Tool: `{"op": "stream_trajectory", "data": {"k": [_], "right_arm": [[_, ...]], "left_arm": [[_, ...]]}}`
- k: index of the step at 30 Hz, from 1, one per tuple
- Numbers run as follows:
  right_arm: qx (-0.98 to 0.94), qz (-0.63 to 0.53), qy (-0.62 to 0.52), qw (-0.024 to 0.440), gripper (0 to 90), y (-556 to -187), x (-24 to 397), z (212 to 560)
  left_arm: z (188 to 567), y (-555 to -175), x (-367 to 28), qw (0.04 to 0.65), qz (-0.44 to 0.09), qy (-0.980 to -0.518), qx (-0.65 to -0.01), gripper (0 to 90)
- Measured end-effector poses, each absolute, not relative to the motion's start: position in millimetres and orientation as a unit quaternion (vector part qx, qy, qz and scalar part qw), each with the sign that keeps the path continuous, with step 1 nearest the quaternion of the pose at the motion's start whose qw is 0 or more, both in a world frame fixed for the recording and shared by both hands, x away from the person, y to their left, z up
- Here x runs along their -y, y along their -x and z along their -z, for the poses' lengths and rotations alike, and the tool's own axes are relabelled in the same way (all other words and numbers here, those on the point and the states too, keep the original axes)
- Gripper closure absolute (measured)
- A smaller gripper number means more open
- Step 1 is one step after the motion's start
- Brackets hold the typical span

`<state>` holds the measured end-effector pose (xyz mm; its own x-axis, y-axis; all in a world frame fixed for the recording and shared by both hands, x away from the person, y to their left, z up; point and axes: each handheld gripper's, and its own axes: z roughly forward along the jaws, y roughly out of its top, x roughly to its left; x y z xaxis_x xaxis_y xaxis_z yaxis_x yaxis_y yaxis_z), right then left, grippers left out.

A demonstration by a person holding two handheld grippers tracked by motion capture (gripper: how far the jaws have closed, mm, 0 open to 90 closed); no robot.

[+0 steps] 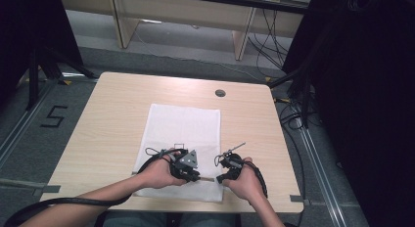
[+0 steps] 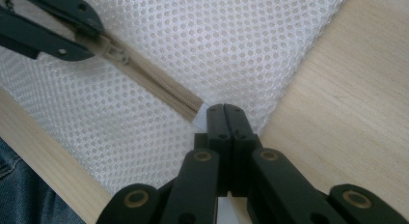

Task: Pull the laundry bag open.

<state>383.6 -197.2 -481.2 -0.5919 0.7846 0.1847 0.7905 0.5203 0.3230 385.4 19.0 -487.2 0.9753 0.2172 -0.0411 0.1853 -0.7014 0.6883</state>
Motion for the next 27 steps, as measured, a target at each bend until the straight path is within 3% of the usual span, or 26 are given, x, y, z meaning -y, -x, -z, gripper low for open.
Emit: {"op": "stream_trajectory", "data": {"k": [27], "right_arm": [[0.872,0.189,0.452,0.01,90.0,-383.6,196.6,480.8]], "left_arm": [[484.8,-383.0,-32.0,0.372,-0.021,-0.921,-0.111,81.8]]}}
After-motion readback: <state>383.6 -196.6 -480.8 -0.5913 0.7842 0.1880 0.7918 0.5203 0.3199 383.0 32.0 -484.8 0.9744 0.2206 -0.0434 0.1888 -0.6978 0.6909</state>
